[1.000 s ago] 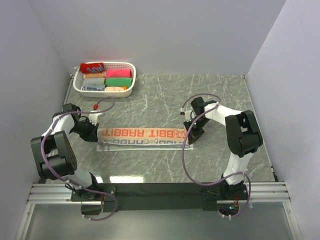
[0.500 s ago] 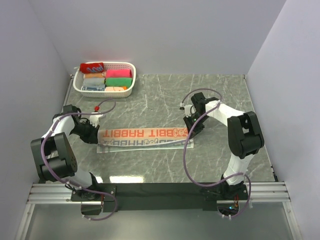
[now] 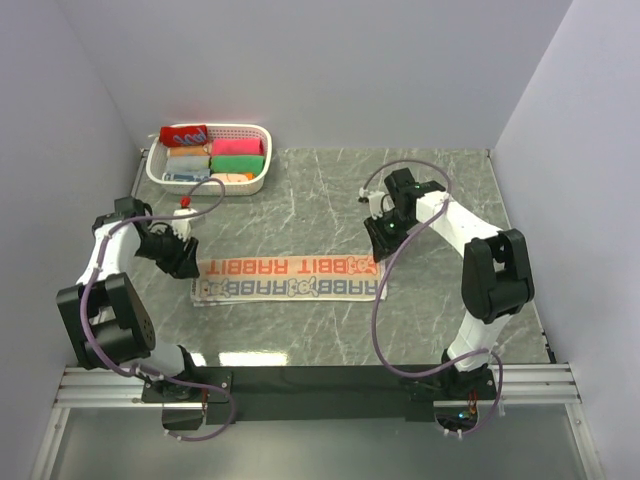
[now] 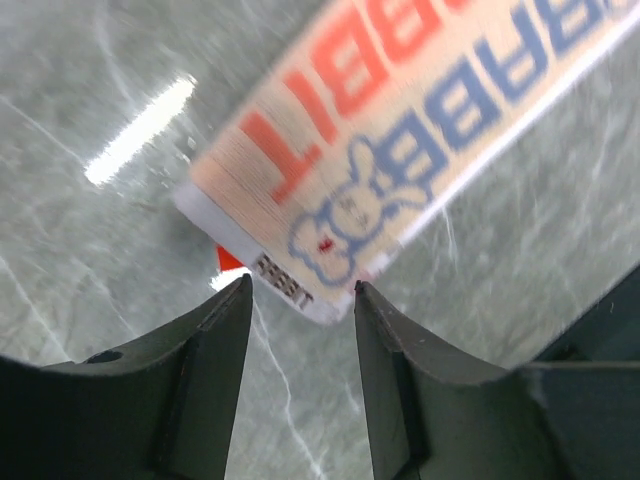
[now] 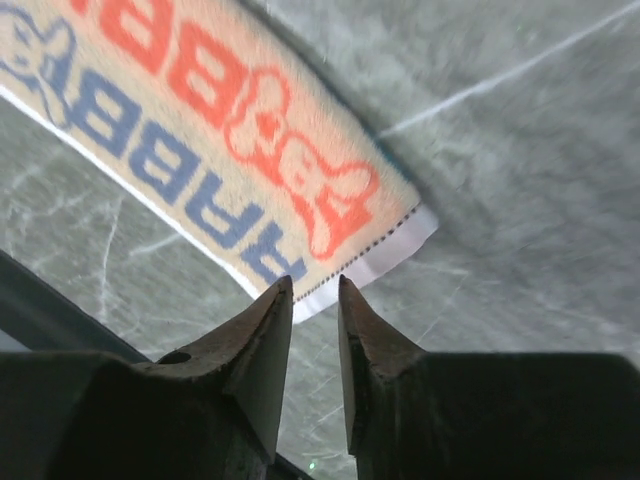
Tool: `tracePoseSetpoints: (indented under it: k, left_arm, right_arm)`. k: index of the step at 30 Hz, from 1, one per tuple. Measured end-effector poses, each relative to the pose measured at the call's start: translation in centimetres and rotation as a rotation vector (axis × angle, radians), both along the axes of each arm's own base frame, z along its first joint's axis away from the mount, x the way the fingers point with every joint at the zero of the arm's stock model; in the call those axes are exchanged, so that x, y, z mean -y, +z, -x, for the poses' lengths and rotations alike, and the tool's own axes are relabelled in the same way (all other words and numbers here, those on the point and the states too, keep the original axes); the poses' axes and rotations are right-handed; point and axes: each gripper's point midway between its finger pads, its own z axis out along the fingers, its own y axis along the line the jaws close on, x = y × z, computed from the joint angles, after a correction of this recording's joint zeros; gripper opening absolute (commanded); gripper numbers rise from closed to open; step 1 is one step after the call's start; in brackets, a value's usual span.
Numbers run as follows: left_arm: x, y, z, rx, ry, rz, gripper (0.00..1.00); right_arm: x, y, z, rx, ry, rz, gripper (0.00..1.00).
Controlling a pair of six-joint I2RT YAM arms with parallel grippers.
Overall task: Roll the towels
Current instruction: Fold the towel
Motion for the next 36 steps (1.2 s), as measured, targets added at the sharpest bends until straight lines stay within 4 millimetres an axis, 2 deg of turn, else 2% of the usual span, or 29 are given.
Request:
tracePoseSetpoints:
  k: [4,10,11,12,14,20,29,36]
  left_arm:
    - [0.2,0.1,-1.9,0.017,0.076,0.020,0.53]
    - [0.2,0.0,-4.7,0.032,0.145,0.029,0.55]
    - [0.1,0.0,-5.3,0.033,0.154,0.029,0.56]
    - [-0.1,-0.1,-5.8,0.035,0.160,0.028,0.60]
    - [-0.4,-0.3,-6.5,0.035,0.173,0.023,0.62]
    - [-0.6,-1.3,-6.6,0.002,0.186,0.019,0.64]
    - [-0.8,-2.6,-7.0,-0.058,0.130,0.024,0.62]
    - [-0.4,-3.7,-6.0,-0.122,0.078,0.042,0.60]
  right_arm:
    - [-0.4,0.8,-1.9,0.056,-0.010,-0.006,0.39]
    - [0.9,-0.3,-3.5,0.087,-0.043,0.086,0.41]
    - [1.0,-0.5,-3.6,0.087,-0.047,0.095,0.49]
    - [1.1,-0.7,-3.7,0.081,-0.054,0.104,0.61]
    - [1.4,-1.0,-3.6,0.072,-0.061,0.118,0.64]
    - [1.4,-1.2,-3.6,0.065,-0.059,0.118,0.65]
    - [1.8,-3.4,-3.6,0.056,0.071,0.142,0.60]
    - [1.4,-4.3,-3.7,0.041,0.186,0.111,0.57]
